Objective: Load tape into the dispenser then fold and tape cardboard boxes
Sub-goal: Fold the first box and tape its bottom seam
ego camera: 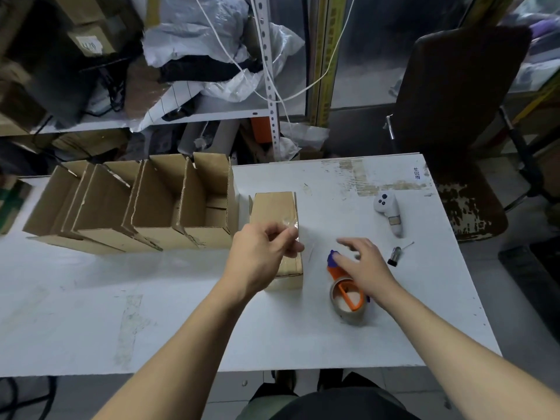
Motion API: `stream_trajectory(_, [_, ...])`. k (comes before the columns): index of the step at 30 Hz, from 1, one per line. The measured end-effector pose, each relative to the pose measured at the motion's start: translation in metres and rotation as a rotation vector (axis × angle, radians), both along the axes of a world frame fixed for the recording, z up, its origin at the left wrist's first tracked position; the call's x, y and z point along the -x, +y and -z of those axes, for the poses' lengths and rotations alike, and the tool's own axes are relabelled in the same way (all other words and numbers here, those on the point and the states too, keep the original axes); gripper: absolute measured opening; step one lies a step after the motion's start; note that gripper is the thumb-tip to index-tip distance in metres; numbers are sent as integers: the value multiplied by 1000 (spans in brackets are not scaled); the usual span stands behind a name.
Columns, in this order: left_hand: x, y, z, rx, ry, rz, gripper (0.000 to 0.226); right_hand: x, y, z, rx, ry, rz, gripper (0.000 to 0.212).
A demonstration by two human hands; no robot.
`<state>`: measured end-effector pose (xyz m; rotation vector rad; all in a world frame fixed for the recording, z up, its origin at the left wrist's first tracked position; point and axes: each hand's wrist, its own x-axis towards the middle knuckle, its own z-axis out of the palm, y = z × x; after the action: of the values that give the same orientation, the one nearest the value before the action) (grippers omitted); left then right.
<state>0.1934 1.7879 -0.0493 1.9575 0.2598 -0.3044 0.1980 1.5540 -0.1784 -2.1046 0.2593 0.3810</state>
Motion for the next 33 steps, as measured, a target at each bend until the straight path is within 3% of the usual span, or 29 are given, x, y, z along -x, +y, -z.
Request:
stream_trajectory(2, [1,1,5,24,14,-15,26,-2,22,-40,-575,50,2,35])
stream_trajectory(3, [1,2,7,21,15,-27,26,-1,31,-55,-761,125,-25,40])
stream_trajectory(5, [2,1,12,30,20,-63,25,1,45,-68,-887,274,-71,38])
stream_trajectory(8, [8,-2,25,-41,-1,-113,23,4,55,-62,-868,352,76,26])
stream_trajectory(11, [18,-5,56,-548,-242,12,27,5,57,-50,-803,287,244,27])
stream_trajectory(13, [23,-7,75,-753,-394,63,32,6,59,-42,-703,197,256,18])
stream_trajectory(15, [22,-6,86,-829,-522,102,34,9,63,-36,-584,83,222,10])
stream_trajectory(19, [13,-3,97,-890,-727,183,30,15,73,-20,-336,-35,149,18])
stream_trajectory(24, [14,1,107,-967,-591,167,16,25,89,-8,-232,-54,168,18])
stream_trajectory(28, [23,6,104,-923,-421,-49,57,25,93,-4,-69,48,150,31])
stream_trajectory(30, [26,2,100,-822,-318,-125,74,25,91,-8,54,-37,160,35])
stream_trajectory(33, [23,-5,97,-723,-119,-159,105,35,92,-21,66,-219,97,36])
